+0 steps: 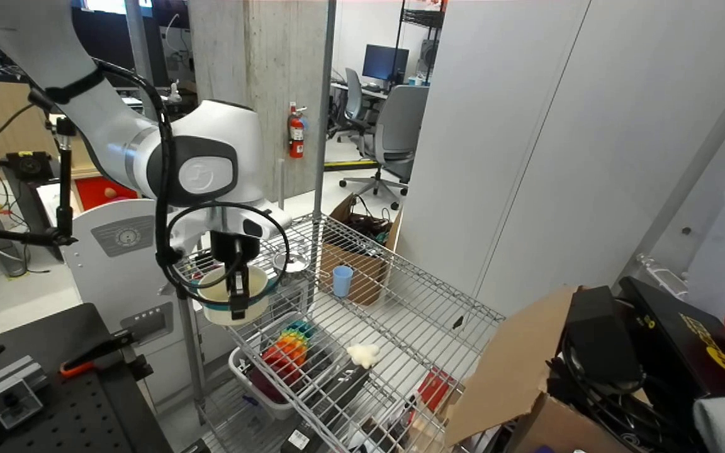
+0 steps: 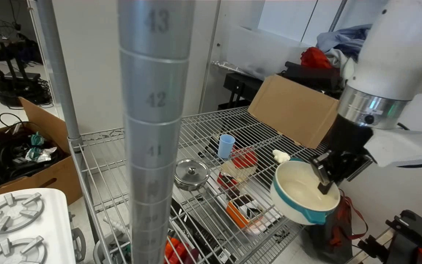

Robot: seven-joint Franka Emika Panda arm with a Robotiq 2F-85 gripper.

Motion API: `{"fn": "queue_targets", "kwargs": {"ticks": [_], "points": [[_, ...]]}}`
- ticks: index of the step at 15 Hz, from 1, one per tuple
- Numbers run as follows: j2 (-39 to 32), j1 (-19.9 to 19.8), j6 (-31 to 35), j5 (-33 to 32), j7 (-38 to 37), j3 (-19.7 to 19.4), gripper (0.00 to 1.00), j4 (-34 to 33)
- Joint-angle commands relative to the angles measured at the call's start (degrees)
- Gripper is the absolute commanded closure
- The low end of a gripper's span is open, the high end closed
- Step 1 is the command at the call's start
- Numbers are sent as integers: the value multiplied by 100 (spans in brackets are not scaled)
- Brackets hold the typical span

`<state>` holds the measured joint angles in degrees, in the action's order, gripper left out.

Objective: Move the bowl to the right

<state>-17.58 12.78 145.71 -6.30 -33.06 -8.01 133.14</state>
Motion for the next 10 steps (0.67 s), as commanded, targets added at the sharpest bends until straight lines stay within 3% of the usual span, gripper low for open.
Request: {"fn": "queue_targets", "kwargs": {"ticks": [1, 5, 10], "points": [[120, -514, 256, -348, 96, -282, 98, 267], [-310, -971, 566, -336, 42, -584, 98, -54], [-1133, -1183, 864, 36, -73, -714, 98, -619]]}}
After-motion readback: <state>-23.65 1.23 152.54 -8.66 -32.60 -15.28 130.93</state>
